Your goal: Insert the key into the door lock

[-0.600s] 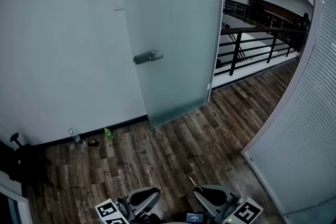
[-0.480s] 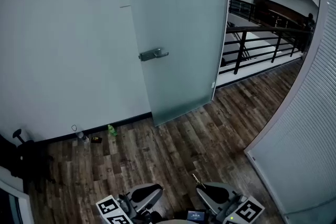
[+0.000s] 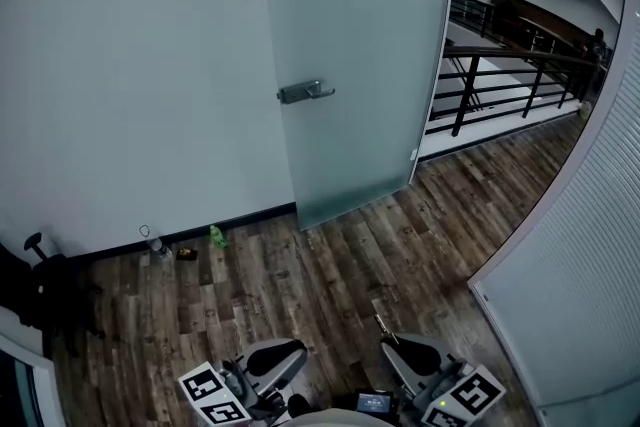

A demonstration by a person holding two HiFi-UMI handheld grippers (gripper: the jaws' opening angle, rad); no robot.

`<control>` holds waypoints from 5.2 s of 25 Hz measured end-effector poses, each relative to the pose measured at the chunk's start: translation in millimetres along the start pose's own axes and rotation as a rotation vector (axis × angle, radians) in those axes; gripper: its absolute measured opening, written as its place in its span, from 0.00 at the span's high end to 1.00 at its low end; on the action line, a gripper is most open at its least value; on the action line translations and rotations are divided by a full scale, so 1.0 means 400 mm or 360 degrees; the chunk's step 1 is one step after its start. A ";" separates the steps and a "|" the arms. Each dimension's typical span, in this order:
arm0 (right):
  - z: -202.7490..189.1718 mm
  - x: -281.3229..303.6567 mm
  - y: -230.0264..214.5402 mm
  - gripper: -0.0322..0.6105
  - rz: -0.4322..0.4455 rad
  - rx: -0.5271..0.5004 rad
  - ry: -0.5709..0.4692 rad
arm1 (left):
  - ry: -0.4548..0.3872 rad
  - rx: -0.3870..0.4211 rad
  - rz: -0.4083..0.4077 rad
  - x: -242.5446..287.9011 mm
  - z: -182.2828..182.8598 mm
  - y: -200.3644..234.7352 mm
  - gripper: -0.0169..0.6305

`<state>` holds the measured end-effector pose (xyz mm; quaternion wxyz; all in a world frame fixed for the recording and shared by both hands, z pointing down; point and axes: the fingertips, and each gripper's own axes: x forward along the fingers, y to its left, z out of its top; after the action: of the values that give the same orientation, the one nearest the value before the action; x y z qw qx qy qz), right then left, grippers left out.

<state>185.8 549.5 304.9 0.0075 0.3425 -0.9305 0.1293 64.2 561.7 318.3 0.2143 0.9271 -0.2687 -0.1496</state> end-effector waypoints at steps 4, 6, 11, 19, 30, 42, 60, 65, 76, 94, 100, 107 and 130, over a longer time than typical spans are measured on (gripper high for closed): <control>-0.006 0.009 -0.007 0.91 -0.0077 -0.0052 0.0021 | 0.0005 0.0016 -0.0001 -0.009 0.001 0.011 0.91; -0.012 0.012 -0.010 0.91 -0.0117 -0.0075 0.0033 | 0.0008 0.0028 0.0003 -0.013 0.002 0.016 0.91; -0.030 0.024 -0.010 0.91 -0.0179 -0.0107 0.0056 | 0.0010 0.0053 0.0021 -0.034 0.004 0.029 0.91; -0.047 0.095 0.031 0.91 -0.0221 -0.0154 0.0089 | 0.0013 0.0061 0.0067 -0.109 0.027 0.081 0.91; -0.064 0.158 0.063 0.91 -0.0327 -0.0145 0.0106 | 0.0068 0.0040 0.0053 -0.185 0.039 0.142 0.91; -0.059 0.199 0.004 0.91 -0.0314 -0.0172 0.0137 | 0.0071 0.0043 0.0056 -0.132 0.047 0.191 0.91; 0.042 0.208 -0.439 0.91 -0.0087 -0.0248 0.0235 | -0.0002 0.0027 0.0236 0.320 0.019 0.292 0.91; 0.046 0.227 -0.525 0.91 -0.0028 -0.0238 0.0253 | -0.0023 0.0016 0.0311 0.393 0.010 0.323 0.91; 0.051 0.414 -0.602 0.91 0.0085 -0.0232 0.0322 | -0.0077 0.0013 0.0425 0.435 0.093 0.505 0.91; 0.144 0.815 -0.715 0.91 0.0012 -0.0258 0.0355 | -0.0021 -0.0037 0.0318 0.479 0.292 0.857 0.91; 0.172 0.893 -0.759 0.91 0.0039 -0.0268 0.0363 | -0.0014 -0.0050 0.0353 0.504 0.324 0.924 0.91; 0.182 1.003 -0.865 0.91 0.0145 -0.0267 0.0405 | -0.0039 -0.0033 0.0467 0.570 0.365 1.042 0.91; 0.255 1.235 -1.089 0.91 0.0439 -0.0279 0.0494 | -0.0170 -0.0011 0.0705 0.770 0.482 1.272 0.91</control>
<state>94.0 -108.1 359.8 0.1626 0.1861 -0.9639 0.0989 17.1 -61.3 344.9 0.2307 0.8355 -0.4760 -0.1488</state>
